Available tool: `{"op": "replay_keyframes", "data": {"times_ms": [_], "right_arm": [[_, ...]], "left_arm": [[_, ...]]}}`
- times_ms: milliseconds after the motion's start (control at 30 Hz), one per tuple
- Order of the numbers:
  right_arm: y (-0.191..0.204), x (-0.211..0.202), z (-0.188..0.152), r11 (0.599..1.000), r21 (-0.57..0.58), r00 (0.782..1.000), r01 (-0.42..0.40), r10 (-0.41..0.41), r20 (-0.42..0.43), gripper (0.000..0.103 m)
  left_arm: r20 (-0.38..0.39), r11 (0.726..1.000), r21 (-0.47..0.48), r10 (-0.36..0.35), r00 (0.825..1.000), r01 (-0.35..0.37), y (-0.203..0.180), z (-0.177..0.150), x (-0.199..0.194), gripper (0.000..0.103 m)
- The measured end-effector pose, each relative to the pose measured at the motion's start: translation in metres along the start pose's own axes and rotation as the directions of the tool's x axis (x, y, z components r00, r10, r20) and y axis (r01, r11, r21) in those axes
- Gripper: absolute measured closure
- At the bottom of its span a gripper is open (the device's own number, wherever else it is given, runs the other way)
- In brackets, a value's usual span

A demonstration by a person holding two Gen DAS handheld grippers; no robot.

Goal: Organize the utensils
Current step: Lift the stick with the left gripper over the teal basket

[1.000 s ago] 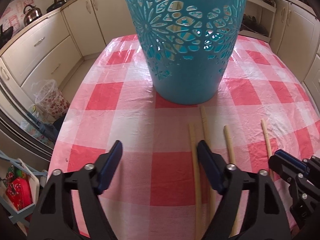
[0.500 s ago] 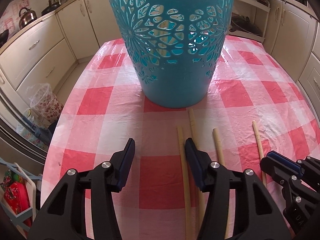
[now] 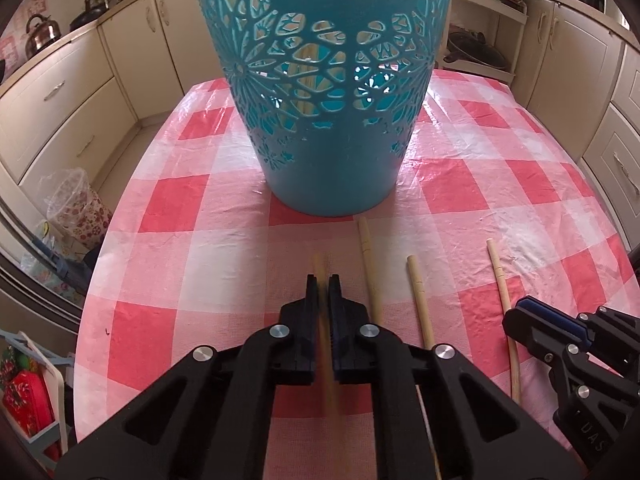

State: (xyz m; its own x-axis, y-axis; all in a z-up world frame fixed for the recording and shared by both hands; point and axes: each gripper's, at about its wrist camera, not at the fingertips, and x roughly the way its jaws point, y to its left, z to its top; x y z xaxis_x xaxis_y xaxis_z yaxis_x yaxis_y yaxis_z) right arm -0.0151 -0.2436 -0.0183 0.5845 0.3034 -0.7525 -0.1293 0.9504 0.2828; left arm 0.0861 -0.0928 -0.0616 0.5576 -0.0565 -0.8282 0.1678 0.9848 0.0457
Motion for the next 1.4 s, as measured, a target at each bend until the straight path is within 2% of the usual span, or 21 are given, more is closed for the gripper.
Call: {"op": "replay_keyframes", "data": {"times_ms": [200, 333, 400, 433, 633, 733, 833, 933, 1067, 1200, 1300, 1400], "right_arm": [[0.000, 0.001, 0.001, 1.000, -0.001, 1.000, -0.001, 0.001, 0.001, 0.092], [0.001, 0.002, 0.001, 1.000, -0.010, 1.000, 0.001, -0.001, 0.006, 0.091], [0.002, 0.002, 0.001, 1.000, -0.013, 1.000, 0.002, -0.002, 0.008, 0.091], [0.002, 0.003, 0.001, 1.000, -0.015, 1.000, 0.003, -0.003, 0.009, 0.090], [0.005, 0.005, 0.001, 1.000, -0.029, 1.000, -0.002, 0.002, 0.015, 0.086], [0.005, 0.006, 0.002, 0.999, -0.031, 1.000, -0.005, 0.005, 0.016, 0.085], [0.005, 0.007, 0.002, 1.000, -0.030, 1.000, -0.007, 0.008, 0.017, 0.085], [0.004, 0.007, 0.002, 1.000, -0.029, 1.000, -0.009, 0.010, 0.019, 0.085], [0.004, 0.006, 0.001, 1.000, -0.030, 1.000, -0.009, 0.009, 0.019, 0.085], [0.004, 0.007, 0.002, 1.000, -0.028, 1.000, -0.011, 0.011, 0.019, 0.085], [0.004, 0.006, 0.001, 1.000, -0.029, 1.000, -0.010, 0.011, 0.019, 0.085], [0.004, 0.006, 0.001, 1.000, -0.028, 1.000, -0.013, 0.014, 0.019, 0.084]], "left_arm": [[-0.014, 0.998, -0.055, -0.019, 1.000, 0.018, 0.024, -0.001, 0.001, 0.097], [-0.043, 1.000, -0.019, -0.018, 0.999, 0.017, 0.026, 0.005, 0.005, 0.091], [-0.050, 0.999, -0.014, -0.032, 0.998, 0.031, 0.028, 0.007, 0.006, 0.093], [-0.053, 0.999, -0.011, -0.042, 0.998, 0.042, 0.030, 0.007, 0.006, 0.098], [-0.046, 0.990, -0.076, -0.121, 0.992, 0.118, 0.048, 0.003, -0.005, 0.099], [-0.023, 0.981, -0.096, -0.173, 0.985, 0.170, 0.055, 0.003, -0.023, 0.099], [0.040, 0.963, -0.099, -0.246, 0.968, 0.249, 0.056, 0.010, -0.049, 0.099], [0.138, 0.942, -0.090, -0.311, 0.940, 0.325, 0.054, 0.026, -0.084, 0.099], [0.275, 0.922, -0.081, -0.344, 0.898, 0.378, 0.054, 0.053, -0.124, 0.099], [0.388, 0.907, -0.101, -0.343, 0.855, 0.409, 0.061, 0.083, -0.148, 0.099], [0.485, 0.904, -0.125, -0.305, 0.820, 0.409, 0.067, 0.105, -0.164, 0.099], [0.573, 0.912, -0.145, -0.240, 0.784, 0.384, 0.069, 0.127, -0.173, 0.098]]}}
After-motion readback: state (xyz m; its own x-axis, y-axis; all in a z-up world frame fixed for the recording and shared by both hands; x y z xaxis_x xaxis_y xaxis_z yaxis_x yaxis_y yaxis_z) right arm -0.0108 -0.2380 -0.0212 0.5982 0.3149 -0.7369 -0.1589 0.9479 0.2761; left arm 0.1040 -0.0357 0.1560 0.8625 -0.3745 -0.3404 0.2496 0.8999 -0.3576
